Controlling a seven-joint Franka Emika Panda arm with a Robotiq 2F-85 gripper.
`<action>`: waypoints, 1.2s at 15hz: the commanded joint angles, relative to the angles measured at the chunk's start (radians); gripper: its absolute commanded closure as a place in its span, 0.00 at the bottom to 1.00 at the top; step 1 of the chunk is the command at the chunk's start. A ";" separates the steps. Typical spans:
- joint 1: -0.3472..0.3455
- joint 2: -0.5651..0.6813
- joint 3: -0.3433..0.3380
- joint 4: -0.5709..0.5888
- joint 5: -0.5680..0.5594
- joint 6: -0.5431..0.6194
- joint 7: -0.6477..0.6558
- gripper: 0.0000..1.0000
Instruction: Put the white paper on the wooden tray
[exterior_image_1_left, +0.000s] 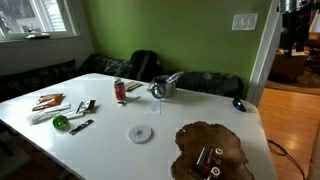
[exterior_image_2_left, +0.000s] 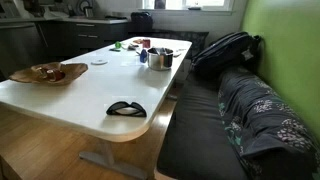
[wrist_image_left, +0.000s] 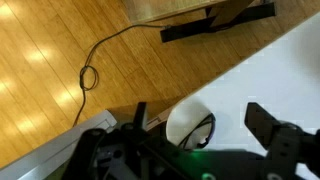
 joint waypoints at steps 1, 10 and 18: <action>0.011 -0.001 -0.010 0.002 -0.004 -0.004 0.004 0.00; 0.144 0.130 0.170 0.063 -0.026 0.070 0.127 0.00; 0.308 0.330 0.326 0.186 -0.126 0.126 0.213 0.00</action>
